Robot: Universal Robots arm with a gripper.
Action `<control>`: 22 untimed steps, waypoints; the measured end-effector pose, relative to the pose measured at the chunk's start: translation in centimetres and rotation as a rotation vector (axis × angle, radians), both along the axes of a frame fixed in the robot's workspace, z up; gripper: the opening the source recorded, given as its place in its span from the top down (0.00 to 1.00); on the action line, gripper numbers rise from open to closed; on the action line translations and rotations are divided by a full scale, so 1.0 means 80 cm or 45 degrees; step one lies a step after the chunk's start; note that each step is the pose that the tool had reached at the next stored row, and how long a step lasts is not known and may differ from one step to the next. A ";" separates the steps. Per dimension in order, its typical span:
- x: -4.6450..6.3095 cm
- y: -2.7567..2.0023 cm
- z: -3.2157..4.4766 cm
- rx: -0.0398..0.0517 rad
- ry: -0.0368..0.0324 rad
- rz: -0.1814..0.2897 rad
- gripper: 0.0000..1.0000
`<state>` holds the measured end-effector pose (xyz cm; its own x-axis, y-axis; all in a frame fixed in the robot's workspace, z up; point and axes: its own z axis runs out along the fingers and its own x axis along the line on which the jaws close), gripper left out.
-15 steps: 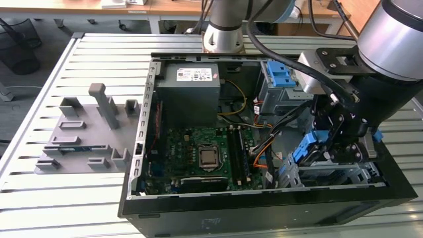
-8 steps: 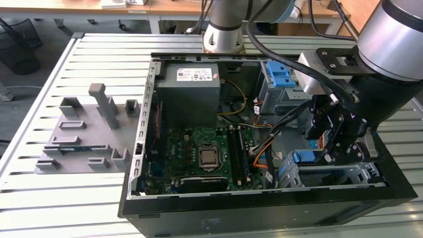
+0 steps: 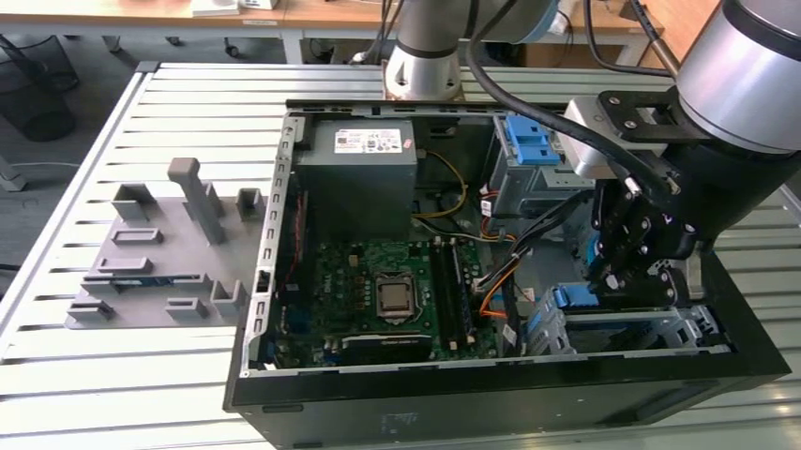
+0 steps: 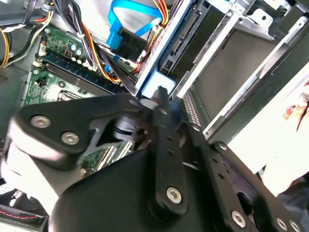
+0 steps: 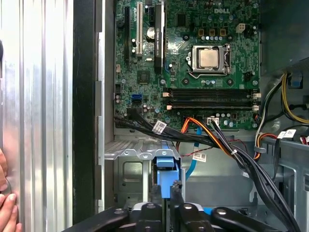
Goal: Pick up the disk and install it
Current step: 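Insert the disk into the insertion slot, then insert the first disk wire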
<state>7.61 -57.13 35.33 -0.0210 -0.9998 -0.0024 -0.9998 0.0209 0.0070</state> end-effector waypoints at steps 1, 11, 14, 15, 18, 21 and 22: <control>0.000 0.0000 0.0000 0.000 0.0000 0.000 0.82; 0.000 -0.0001 -0.0005 0.000 0.0000 0.000 0.89; 0.000 -0.0002 -0.0006 0.000 0.0000 0.000 0.89; 0.000 -0.0002 -0.0006 0.000 0.0000 0.000 0.89; 0.000 -0.0001 -0.0007 0.000 0.0000 0.000 0.89; 0.003 -0.0002 -0.0010 0.000 -0.0001 0.000 0.89; 0.006 -0.0002 -0.0011 0.000 -0.0001 0.000 0.89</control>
